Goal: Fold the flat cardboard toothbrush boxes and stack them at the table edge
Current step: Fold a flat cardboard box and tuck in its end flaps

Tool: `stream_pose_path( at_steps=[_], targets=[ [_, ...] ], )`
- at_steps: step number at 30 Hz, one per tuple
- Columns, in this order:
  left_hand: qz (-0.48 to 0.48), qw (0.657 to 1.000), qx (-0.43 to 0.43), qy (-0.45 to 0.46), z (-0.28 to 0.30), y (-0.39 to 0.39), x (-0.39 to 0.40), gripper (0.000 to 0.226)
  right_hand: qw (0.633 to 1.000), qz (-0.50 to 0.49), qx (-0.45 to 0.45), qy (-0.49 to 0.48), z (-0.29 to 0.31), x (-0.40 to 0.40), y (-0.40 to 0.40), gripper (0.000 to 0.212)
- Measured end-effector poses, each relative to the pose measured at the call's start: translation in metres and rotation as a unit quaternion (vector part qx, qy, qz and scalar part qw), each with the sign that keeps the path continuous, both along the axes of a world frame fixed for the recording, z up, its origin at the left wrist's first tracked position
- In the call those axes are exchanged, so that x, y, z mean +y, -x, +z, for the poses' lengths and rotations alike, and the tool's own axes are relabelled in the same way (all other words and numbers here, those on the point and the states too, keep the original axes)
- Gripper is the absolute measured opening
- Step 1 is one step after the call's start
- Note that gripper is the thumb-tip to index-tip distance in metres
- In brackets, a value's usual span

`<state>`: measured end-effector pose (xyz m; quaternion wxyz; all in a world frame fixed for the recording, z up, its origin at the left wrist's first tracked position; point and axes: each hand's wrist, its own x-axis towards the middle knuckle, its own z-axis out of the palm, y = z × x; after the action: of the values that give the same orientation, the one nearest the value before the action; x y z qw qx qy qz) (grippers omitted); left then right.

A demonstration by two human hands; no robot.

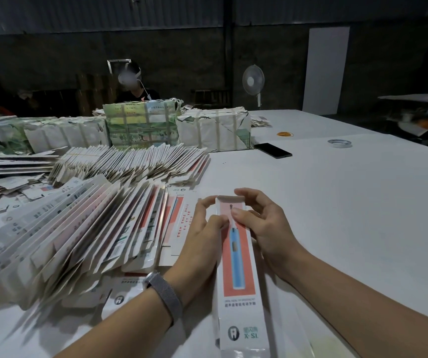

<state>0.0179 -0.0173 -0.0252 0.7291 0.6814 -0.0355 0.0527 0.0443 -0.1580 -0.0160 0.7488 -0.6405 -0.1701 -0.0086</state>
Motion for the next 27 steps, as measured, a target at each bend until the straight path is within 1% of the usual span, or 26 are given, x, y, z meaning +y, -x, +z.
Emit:
stream_pose_path(
  at_steps=[3,10,12,13,15,17,20,22,25,27],
  targets=[
    [-0.004,1.0,-0.002,0.007,-0.001,0.001,0.002,0.028,1.0,0.009,0.005,0.01,0.001,0.001,0.0,0.026],
    [-0.001,1.0,0.004,0.004,0.001,0.003,0.001,0.029,1.0,-0.004,0.009,0.027,0.001,0.001,-0.001,0.017],
    [-0.003,1.0,-0.003,-0.019,0.002,0.005,0.001,0.03,0.999,-0.018,0.009,0.026,0.002,0.001,-0.002,0.01],
    [-0.011,0.999,-0.008,-0.038,0.003,0.006,0.0,0.028,0.999,-0.027,0.012,0.022,0.003,0.001,-0.002,0.005],
    [-0.032,0.997,-0.015,-0.065,0.004,0.008,-0.001,0.016,0.999,-0.042,0.024,0.014,0.004,0.003,-0.002,0.013],
    [-0.041,0.995,-0.017,-0.093,0.005,0.009,-0.002,0.018,0.998,-0.052,0.037,0.007,0.005,0.003,-0.002,0.018],
    [-0.041,0.99,-0.021,-0.133,0.007,0.01,-0.002,0.021,0.996,-0.074,0.042,0.032,0.004,0.002,-0.004,0.015],
    [-0.04,0.989,-0.021,-0.144,0.007,0.011,-0.002,0.023,0.995,-0.075,0.047,0.043,0.003,0.001,-0.005,0.012],
    [-0.039,0.99,-0.021,-0.137,0.007,0.011,-0.002,0.023,0.996,-0.067,0.057,0.031,0.003,0.002,-0.004,0.007],
    [-0.036,0.99,-0.027,-0.137,0.008,0.011,-0.004,0.022,0.996,-0.062,0.056,0.039,0.004,0.003,-0.003,0.01]
  ],
)
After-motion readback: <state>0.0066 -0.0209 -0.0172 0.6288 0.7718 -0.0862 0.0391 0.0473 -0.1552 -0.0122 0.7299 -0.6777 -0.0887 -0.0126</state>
